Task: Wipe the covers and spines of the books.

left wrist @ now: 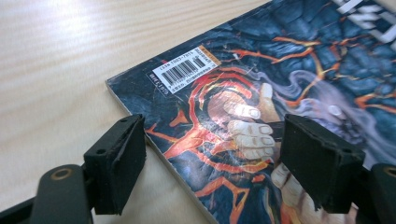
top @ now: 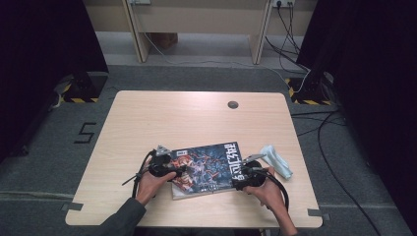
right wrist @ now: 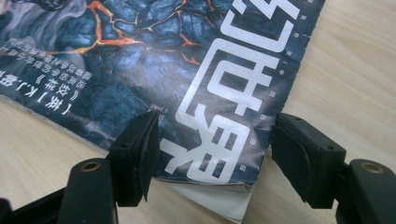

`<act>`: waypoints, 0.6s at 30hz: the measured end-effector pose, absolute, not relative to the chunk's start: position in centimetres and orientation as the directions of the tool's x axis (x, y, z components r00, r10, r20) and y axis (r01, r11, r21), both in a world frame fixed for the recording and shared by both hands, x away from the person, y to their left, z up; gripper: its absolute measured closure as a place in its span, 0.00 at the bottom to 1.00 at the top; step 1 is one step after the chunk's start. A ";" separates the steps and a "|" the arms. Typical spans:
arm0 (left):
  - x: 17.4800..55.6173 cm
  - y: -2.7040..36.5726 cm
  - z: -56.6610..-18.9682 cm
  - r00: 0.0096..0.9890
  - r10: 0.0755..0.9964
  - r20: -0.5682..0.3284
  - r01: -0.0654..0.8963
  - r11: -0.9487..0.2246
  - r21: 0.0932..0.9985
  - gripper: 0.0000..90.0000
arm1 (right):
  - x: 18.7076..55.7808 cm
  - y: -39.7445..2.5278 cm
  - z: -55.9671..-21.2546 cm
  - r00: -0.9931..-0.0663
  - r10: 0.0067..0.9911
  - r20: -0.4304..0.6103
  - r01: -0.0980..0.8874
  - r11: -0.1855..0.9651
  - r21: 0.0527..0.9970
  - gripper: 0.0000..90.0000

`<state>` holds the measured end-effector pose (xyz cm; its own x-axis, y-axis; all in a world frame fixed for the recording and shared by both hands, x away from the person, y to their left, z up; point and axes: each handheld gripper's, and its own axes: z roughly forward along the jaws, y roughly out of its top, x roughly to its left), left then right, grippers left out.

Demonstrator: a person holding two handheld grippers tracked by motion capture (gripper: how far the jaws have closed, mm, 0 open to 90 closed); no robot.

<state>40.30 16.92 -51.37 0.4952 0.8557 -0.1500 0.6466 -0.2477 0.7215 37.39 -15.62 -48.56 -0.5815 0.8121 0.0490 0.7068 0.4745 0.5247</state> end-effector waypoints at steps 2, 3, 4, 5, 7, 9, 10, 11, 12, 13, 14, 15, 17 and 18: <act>40.4 16.7 -51.3 0.493 0.858 -0.145 0.648 -0.251 0.719 0.23 | 37.5 -15.9 -48.5 -0.581 0.811 0.067 0.711 0.466 0.527 0.40; 40.4 16.9 -51.3 0.499 0.854 -0.145 0.644 -0.254 0.722 0.23 | 37.6 -16.0 -48.5 -0.576 0.814 0.077 0.713 0.455 0.534 0.41; 40.2 17.0 -51.2 0.498 0.855 -0.147 0.638 -0.245 0.730 0.26 | 38.1 -16.3 -48.3 -0.563 0.822 0.087 0.711 0.429 0.557 0.40; 39.7 17.2 -51.0 0.490 0.858 -0.151 0.628 -0.228 0.744 0.28 | 38.4 -16.3 -48.3 -0.542 0.833 0.110 0.725 0.398 0.563 0.40; 38.5 17.4 -50.6 0.506 0.849 -0.152 0.616 -0.232 0.753 0.28 | 39.6 -16.4 -48.3 -0.513 0.845 0.150 0.740 0.346 0.577 0.40; 37.0 17.4 -50.2 0.532 0.833 -0.155 0.612 -0.251 0.750 0.28 | 40.7 -16.2 -48.6 -0.504 0.852 0.141 0.745 0.347 0.570 0.39; 36.5 17.3 -50.2 0.543 0.825 -0.155 0.613 -0.263 0.745 0.27 | 41.3 -15.9 -48.8 -0.502 0.855 0.134 0.750 0.353 0.560 0.39; 35.6 17.2 -50.3 0.559 0.814 -0.155 0.615 -0.282 0.737 0.26 | 41.6 -15.8 -49.0 -0.503 0.854 0.131 0.751 0.357 0.556 0.39; 35.2 17.1 -50.4 0.573 0.806 -0.146 0.609 -0.300 0.734 0.26 | 42.0 -15.6 -49.3 -0.497 0.857 0.137 0.758 0.351 0.551 0.37; 34.5 16.8 -50.8 0.595 0.794 -0.123 0.606 -0.344 0.717 0.26 | 42.0 -15.5 -49.3 -0.497 0.856 0.140 0.756 0.348 0.554 0.38; 34.3 16.7 -51.0 0.598 0.793 -0.115 0.601 -0.348 0.720 0.26 | 41.9 -15.3 -49.3 -0.500 0.856 0.130 0.751 0.354 0.557 0.38; 34.4 16.7 -51.0 0.595 0.796 -0.109 0.599 -0.348 0.721 0.26 | 41.8 -15.3 -49.3 -0.502 0.856 0.126 0.747 0.356 0.561 0.38; 34.7 16.7 -50.9 0.605 0.794 -0.059 0.583 -0.391 0.712 0.21 | 41.3 -15.4 -49.4 -0.498 0.857 0.132 0.749 0.348 0.564 0.36; 34.7 16.8 -50.8 0.609 0.792 -0.037 0.572 -0.407 0.712 0.21 | 41.1 -15.4 -49.4 -0.499 0.857 0.130 0.748 0.350 0.564 0.35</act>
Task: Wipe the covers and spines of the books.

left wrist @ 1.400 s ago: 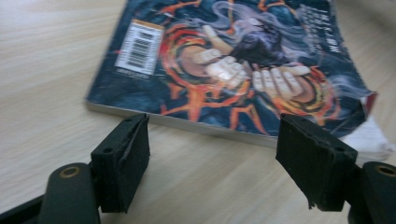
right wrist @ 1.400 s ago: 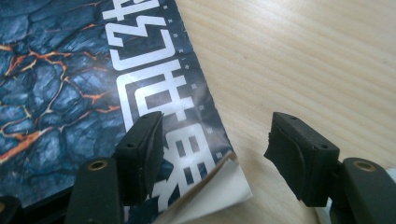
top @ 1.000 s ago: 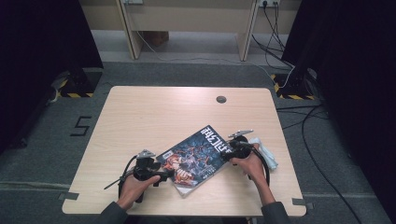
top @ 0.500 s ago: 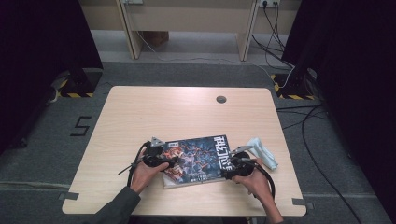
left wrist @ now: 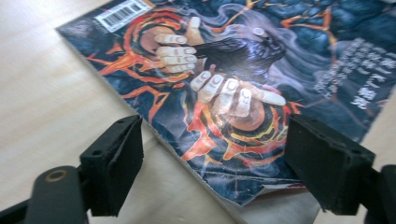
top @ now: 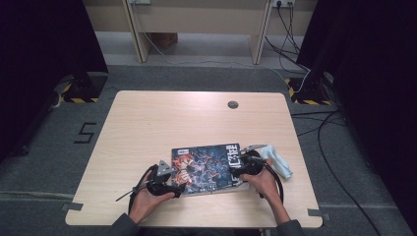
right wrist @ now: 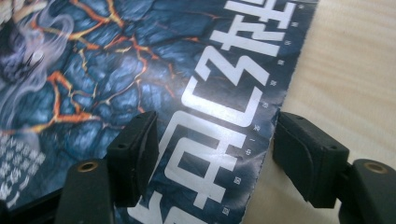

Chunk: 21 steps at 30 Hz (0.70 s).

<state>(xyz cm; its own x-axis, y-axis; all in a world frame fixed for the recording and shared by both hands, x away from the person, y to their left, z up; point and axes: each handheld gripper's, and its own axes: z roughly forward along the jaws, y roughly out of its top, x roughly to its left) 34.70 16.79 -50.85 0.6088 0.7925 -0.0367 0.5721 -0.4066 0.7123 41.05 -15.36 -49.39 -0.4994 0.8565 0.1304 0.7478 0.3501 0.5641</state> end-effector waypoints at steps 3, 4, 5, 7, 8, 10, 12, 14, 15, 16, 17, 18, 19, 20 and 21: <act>35.2 17.2 -50.9 0.595 0.804 -0.006 0.562 -0.411 0.718 0.21 | 39.9 -15.3 -49.3 -0.504 0.856 0.111 0.743 0.365 0.561 0.33; 35.5 17.5 -50.9 0.585 0.811 0.002 0.563 -0.408 0.719 0.20 | 39.2 -15.2 -49.3 -0.504 0.857 0.106 0.745 0.370 0.555 0.33; 35.8 17.7 -50.9 0.573 0.819 0.014 0.560 -0.404 0.724 0.20 | 38.6 -15.1 -49.2 -0.506 0.856 0.100 0.747 0.377 0.548 0.33; 36.5 18.1 -50.9 0.552 0.834 0.025 0.563 -0.395 0.726 0.20 | 37.5 -15.1 -49.0 -0.534 0.840 0.098 0.741 0.409 0.533 0.33; 36.8 18.3 -50.9 0.547 0.837 0.021 0.569 -0.391 0.723 0.20 | 37.2 -15.2 -48.9 -0.551 0.829 0.097 0.734 0.426 0.529 0.35; 37.8 18.6 -51.1 0.526 0.851 -0.005 0.588 -0.359 0.725 0.18 | 37.0 -15.5 -48.6 -0.562 0.819 0.116 0.730 0.426 0.534 0.40; 38.5 18.7 -51.1 0.519 0.854 -0.020 0.600 -0.348 0.720 0.17 | 37.4 -15.9 -48.1 -0.537 0.833 0.138 0.733 0.378 0.566 0.39; 39.1 18.7 -51.0 0.511 0.860 -0.008 0.598 -0.348 0.722 0.17 | 38.1 -16.4 -47.7 -0.533 0.839 0.112 0.710 0.371 0.599 0.40; 39.5 18.6 -51.0 0.508 0.861 0.000 0.598 -0.352 0.720 0.17 | 38.6 -16.5 -47.6 -0.534 0.838 0.108 0.700 0.367 0.612 0.41; 39.8 18.6 -50.9 0.507 0.862 0.008 0.598 -0.359 0.716 0.17 | 39.1 -16.7 -47.5 -0.535 0.837 0.114 0.696 0.360 0.621 0.42; 40.2 18.6 -50.9 0.505 0.863 0.010 0.601 -0.360 0.714 0.17 | 39.6 -16.9 -47.5 -0.530 0.839 0.121 0.698 0.351 0.624 0.43; 40.7 18.7 -50.9 0.499 0.867 0.002 0.607 -0.351 0.714 0.17 | 40.3 -17.0 -47.5 -0.532 0.838 0.123 0.698 0.352 0.623 0.44; 41.1 18.8 -50.9 0.490 0.872 0.001 0.613 -0.345 0.711 0.17 | 40.9 -17.1 -47.6 -0.532 0.837 0.124 0.700 0.353 0.621 0.45; 41.5 18.8 -50.9 0.482 0.876 0.002 0.616 -0.340 0.710 0.16 | 41.5 -17.1 -47.7 -0.530 0.839 0.122 0.700 0.352 0.621 0.46; 41.9 18.7 -50.9 0.469 0.883 0.003 0.613 -0.328 0.719 0.16 | 42.0 -17.1 -47.8 -0.528 0.841 0.121 0.702 0.351 0.620 0.46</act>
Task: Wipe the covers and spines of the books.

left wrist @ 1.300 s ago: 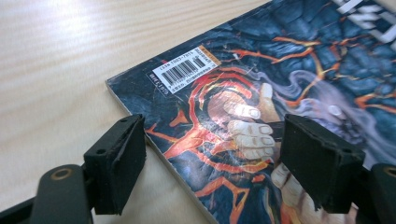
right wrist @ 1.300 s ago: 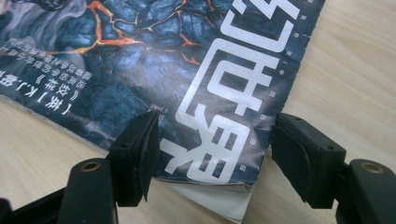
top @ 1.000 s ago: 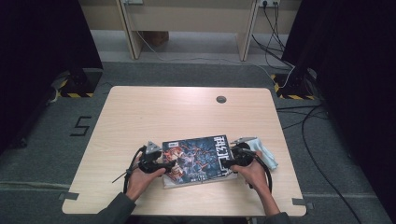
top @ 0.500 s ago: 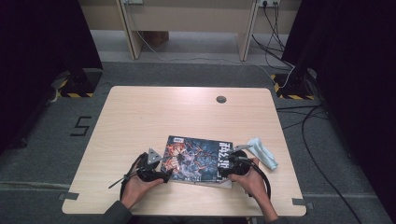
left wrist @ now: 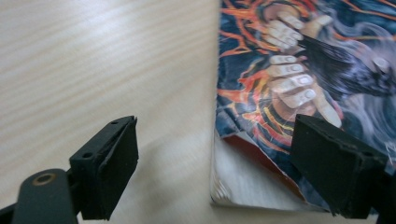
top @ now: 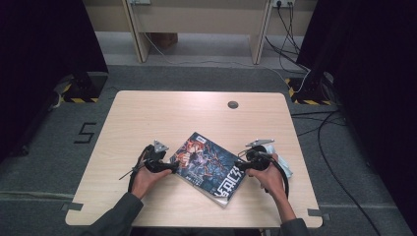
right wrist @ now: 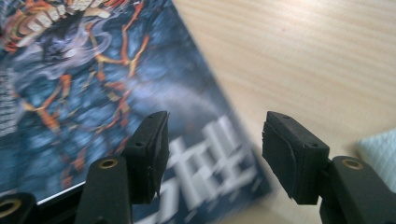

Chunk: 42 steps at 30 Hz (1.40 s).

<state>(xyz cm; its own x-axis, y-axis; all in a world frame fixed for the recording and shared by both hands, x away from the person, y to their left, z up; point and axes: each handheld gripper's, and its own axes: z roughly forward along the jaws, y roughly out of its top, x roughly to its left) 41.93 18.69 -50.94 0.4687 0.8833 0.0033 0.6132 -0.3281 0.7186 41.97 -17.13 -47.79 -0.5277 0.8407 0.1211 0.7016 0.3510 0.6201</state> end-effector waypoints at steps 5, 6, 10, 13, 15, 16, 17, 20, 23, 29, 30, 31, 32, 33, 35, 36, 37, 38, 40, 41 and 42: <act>41.8 18.7 -50.7 0.454 0.889 -0.051 0.637 -0.284 0.716 0.26 | 43.6 -16.5 -48.6 -0.532 0.838 0.120 0.712 0.366 0.600 0.45; 41.2 18.6 -50.4 0.466 0.884 -0.038 0.626 -0.299 0.720 0.26 | 43.7 -16.5 -48.7 -0.536 0.836 0.119 0.711 0.371 0.597 0.45; 38.0 18.3 -50.1 0.507 0.846 -0.164 0.649 -0.249 0.719 0.21 | 44.0 -16.5 -49.2 -0.538 0.833 0.132 0.722 0.374 0.581 0.45; 36.0 17.4 -50.6 0.554 0.791 -0.258 0.687 -0.259 0.679 0.21 | 44.7 -16.4 -49.6 -0.541 0.819 0.193 0.729 0.342 0.593 0.45; 35.0 16.5 -50.8 0.565 0.768 -0.301 0.700 -0.254 0.667 0.20 | 44.9 -16.1 -49.6 -0.541 0.813 0.216 0.731 0.329 0.598 0.47; 34.8 16.1 -50.8 0.577 0.757 -0.308 0.699 -0.263 0.665 0.21 | 44.8 -16.0 -49.6 -0.552 0.802 0.227 0.732 0.336 0.593 0.49; 34.7 15.7 -50.8 0.585 0.749 -0.310 0.696 -0.269 0.666 0.21 | 44.6 -15.7 -49.6 -0.570 0.791 0.222 0.723 0.355 0.593 0.46; 35.1 15.0 -50.9 0.591 0.750 -0.296 0.685 -0.273 0.675 0.22 | 43.6 -15.2 -49.4 -0.595 0.783 0.179 0.709 0.407 0.577 0.50; 35.9 14.9 -50.8 0.572 0.760 -0.309 0.701 -0.257 0.665 0.16 | 42.3 -14.9 -49.1 -0.607 0.781 0.148 0.701 0.438 0.562 0.53; 37.2 15.0 -50.9 0.544 0.779 -0.313 0.707 -0.223 0.672 0.18 | 39.5 -14.9 -48.9 -0.631 0.765 0.134 0.694 0.478 0.539 0.55; 37.5 15.0 -50.9 0.545 0.780 -0.307 0.704 -0.227 0.673 0.18 | 39.0 -14.9 -48.8 -0.633 0.763 0.133 0.692 0.480 0.539 0.56; 37.8 14.9 -50.8 0.549 0.779 -0.304 0.703 -0.233 0.672 0.18 | 38.3 -15.0 -48.7 -0.642 0.755 0.133 0.686 0.488 0.540 0.56; 38.0 14.8 -50.9 0.546 0.781 -0.304 0.703 -0.229 0.673 0.19 | 37.7 -15.1 -48.7 -0.649 0.748 0.135 0.683 0.496 0.536 0.57; 38.1 14.7 -50.9 0.549 0.780 -0.300 0.700 -0.233 0.675 0.19 | 37.4 -15.2 -48.8 -0.656 0.743 0.134 0.677 0.501 0.539 0.58; 38.1 14.7 -50.9 0.557 0.780 -0.285 0.693 -0.248 0.677 0.21 | 37.3 -15.5 -48.7 -0.639 0.753 0.155 0.690 0.473 0.548 0.58; 37.9 14.7 -50.8 0.562 0.776 -0.288 0.694 -0.252 0.675 0.22 | 37.5 -15.6 -48.6 -0.626 0.763 0.159 0.697 0.456 0.554 0.58; 37.6 14.8 -50.8 0.571 0.767 -0.292 0.693 -0.259 0.673 0.23 | 37.9 -15.8 -48.6 -0.608 0.780 0.146 0.699 0.440 0.564 0.58; 37.3 14.9 -50.8 0.584 0.760 -0.285 0.686 -0.275 0.673 0.25 | 38.3 -15.9 -48.6 -0.603 0.784 0.145 0.697 0.429 0.575 0.58; 36.6 15.0 -50.7 0.614 0.746 -0.256 0.667 -0.318 0.674 0.30 | 39.0 -15.9 -48.7 -0.590 0.790 0.167 0.698 0.395 0.597 0.58; 36.3 15.0 -50.7 0.621 0.742 -0.253 0.663 -0.326 0.674 0.31 | 39.4 -15.7 -48.8 -0.587 0.790 0.174 0.698 0.386 0.603 0.59; 36.0 14.9 -50.7 0.625 0.739 -0.254 0.663 -0.330 0.672 0.32 | 39.6 -15.6 -48.9 -0.587 0.791 0.171 0.696 0.387 0.605 0.59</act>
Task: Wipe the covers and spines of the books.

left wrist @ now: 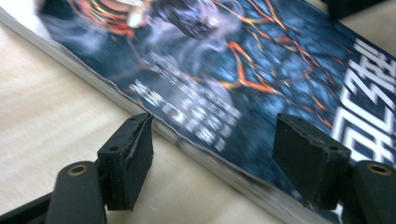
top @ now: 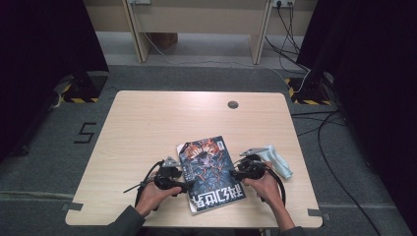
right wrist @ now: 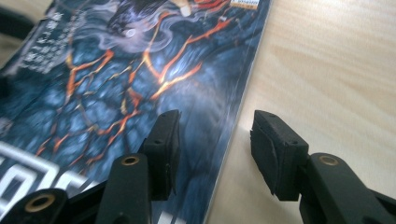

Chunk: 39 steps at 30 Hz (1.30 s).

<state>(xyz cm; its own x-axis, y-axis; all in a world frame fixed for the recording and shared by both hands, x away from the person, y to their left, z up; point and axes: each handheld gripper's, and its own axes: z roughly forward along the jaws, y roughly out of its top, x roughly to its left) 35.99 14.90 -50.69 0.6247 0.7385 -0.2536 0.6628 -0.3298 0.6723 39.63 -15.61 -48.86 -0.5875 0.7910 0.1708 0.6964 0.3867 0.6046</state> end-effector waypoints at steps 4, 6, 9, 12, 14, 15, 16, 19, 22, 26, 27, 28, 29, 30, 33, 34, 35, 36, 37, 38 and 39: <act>35.5 14.7 -50.6 0.647 0.727 -0.230 0.646 -0.362 0.672 0.34 | 40.7 -14.9 -49.6 -0.581 0.793 0.186 0.703 0.373 0.606 0.59; 35.6 14.8 -50.6 0.638 0.730 -0.245 0.655 -0.347 0.671 0.36 | 41.1 -14.7 -49.8 -0.565 0.792 0.231 0.723 0.339 0.602 0.58; 35.5 14.8 -50.7 0.643 0.730 -0.232 0.644 -0.351 0.680 0.38 | 41.6 -14.6 -49.9 -0.537 0.800 0.269 0.739 0.292 0.606 0.57; 35.3 14.6 -50.8 0.644 0.733 -0.218 0.636 -0.355 0.685 0.38 | 41.6 -14.7 -50.0 -0.490 0.812 0.319 0.766 0.227 0.601 0.57; 35.3 14.6 -50.8 0.649 0.732 -0.209 0.628 -0.360 0.690 0.38 | 41.6 -14.7 -50.0 -0.472 0.817 0.333 0.777 0.206 0.595 0.58; 35.3 14.6 -50.8 0.647 0.732 -0.214 0.631 -0.356 0.689 0.39 | 41.6 -14.7 -50.0 -0.461 0.819 0.342 0.780 0.191 0.595 0.58; 35.3 14.7 -50.8 0.644 0.734 -0.215 0.633 -0.355 0.688 0.39 | 41.5 -14.7 -49.9 -0.452 0.821 0.348 0.785 0.181 0.593 0.58; 35.3 14.7 -50.8 0.643 0.736 -0.212 0.630 -0.352 0.692 0.41 | 41.5 -15.0 -49.4 -0.440 0.813 0.381 0.783 0.139 0.607 0.59; 35.1 14.8 -50.9 0.638 0.745 -0.197 0.627 -0.354 0.694 0.42 | 41.0 -15.1 -48.2 -0.457 0.793 0.403 0.747 0.097 0.658 0.65; 35.0 15.0 -50.9 0.631 0.752 -0.192 0.626 -0.348 0.697 0.42 | 40.3 -14.3 -47.2 -0.511 0.769 0.384 0.716 0.134 0.685 0.69; 35.0 15.0 -50.9 0.630 0.753 -0.190 0.626 -0.348 0.698 0.42 | 40.2 -14.1 -47.2 -0.508 0.763 0.400 0.725 0.128 0.677 0.69; 34.9 15.0 -50.9 0.632 0.752 -0.185 0.621 -0.350 0.701 0.42 | 40.2 -14.1 -47.3 -0.512 0.751 0.417 0.733 0.129 0.668 0.72; 34.9 15.0 -50.9 0.634 0.752 -0.182 0.620 -0.353 0.700 0.42 | 40.2 -13.8 -47.4 -0.521 0.723 0.454 0.751 0.134 0.647 0.74; 34.9 15.0 -50.9 0.634 0.752 -0.182 0.620 -0.354 0.700 0.42 | 40.1 -13.6 -47.4 -0.527 0.725 0.444 0.746 0.143 0.651 0.74; 34.9 15.0 -50.9 0.634 0.753 -0.177 0.617 -0.354 0.703 0.42 | 40.0 -13.1 -47.1 -0.557 0.754 0.349 0.719 0.227 0.657 0.75; 34.8 15.0 -51.0 0.633 0.755 -0.172 0.615 -0.355 0.704 0.42 | 40.0 -13.0 -47.2 -0.564 0.755 0.335 0.716 0.246 0.653 0.75; 34.8 15.0 -51.0 0.631 0.755 -0.176 0.615 -0.350 0.706 0.42 | 40.1 -13.0 -47.4 -0.575 0.749 0.330 0.715 0.264 0.648 0.76; 34.8 14.9 -51.0 0.630 0.757 -0.175 0.616 -0.349 0.706 0.42 | 40.1 -12.9 -47.5 -0.581 0.743 0.332 0.715 0.271 0.644 0.76; 34.7 14.9 -51.0 0.629 0.758 -0.175 0.616 -0.348 0.706 0.42 | 40.2 -12.8 -47.8 -0.585 0.742 0.328 0.716 0.282 0.639 0.76; 34.7 14.9 -51.0 0.630 0.757 -0.175 0.615 -0.349 0.707 0.42 | 40.1 -12.7 -47.8 -0.586 0.742 0.325 0.717 0.288 0.635 0.76; 34.6 14.9 -51.0 0.631 0.755 -0.175 0.615 -0.350 0.707 0.42 | 40.1 -12.7 -47.9 -0.597 0.736 0.319 0.710 0.300 0.637 0.78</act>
<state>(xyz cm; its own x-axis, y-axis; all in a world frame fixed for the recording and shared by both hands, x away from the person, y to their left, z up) 34.62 14.90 -50.99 0.6313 0.7554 -0.1755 0.6150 -0.3498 0.7067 40.10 -12.71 -47.88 -0.5973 0.7357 0.3192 0.7099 0.2998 0.6373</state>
